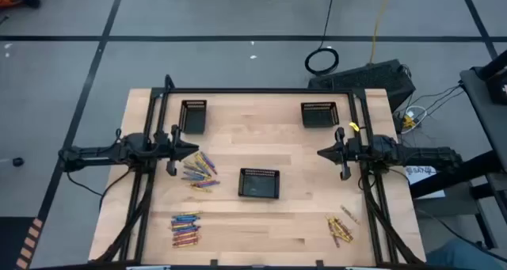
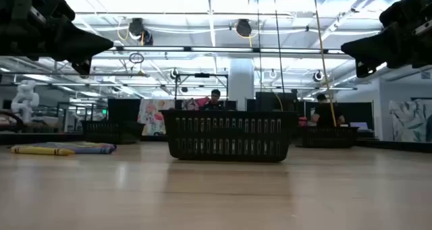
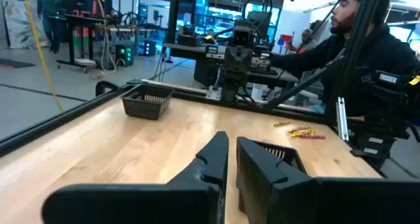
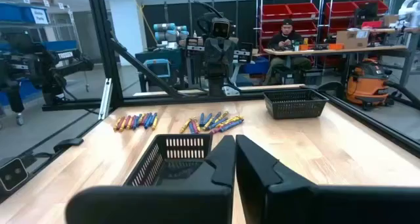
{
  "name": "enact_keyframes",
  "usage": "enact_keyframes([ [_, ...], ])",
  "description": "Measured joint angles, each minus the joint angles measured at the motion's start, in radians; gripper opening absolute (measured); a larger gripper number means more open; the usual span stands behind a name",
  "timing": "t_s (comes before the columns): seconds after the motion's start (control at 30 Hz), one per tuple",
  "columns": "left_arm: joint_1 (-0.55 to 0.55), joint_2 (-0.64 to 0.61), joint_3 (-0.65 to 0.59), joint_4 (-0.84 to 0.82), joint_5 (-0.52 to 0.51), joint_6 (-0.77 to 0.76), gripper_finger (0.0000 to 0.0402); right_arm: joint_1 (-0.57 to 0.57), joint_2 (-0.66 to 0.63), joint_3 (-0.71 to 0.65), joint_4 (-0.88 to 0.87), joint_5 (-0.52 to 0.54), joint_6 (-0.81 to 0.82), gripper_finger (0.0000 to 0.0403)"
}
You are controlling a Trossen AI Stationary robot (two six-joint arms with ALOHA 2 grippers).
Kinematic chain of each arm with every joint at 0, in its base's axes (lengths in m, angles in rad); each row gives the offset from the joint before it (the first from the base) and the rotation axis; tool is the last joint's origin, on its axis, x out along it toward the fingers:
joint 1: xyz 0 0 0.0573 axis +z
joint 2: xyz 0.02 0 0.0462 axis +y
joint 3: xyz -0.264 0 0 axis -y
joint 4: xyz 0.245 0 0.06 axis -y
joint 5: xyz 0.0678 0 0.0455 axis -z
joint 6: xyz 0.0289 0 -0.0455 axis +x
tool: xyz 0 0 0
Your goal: Sort crayons
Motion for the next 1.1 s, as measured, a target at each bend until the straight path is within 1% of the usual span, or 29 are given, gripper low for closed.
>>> enact_keyframes([
  [1.1, 0.0, 0.004, 0.0, -0.007, -0.001, 0.0, 0.0035, 0.0, 0.014, 0.0, 0.0, 0.0, 0.0, 0.0],
])
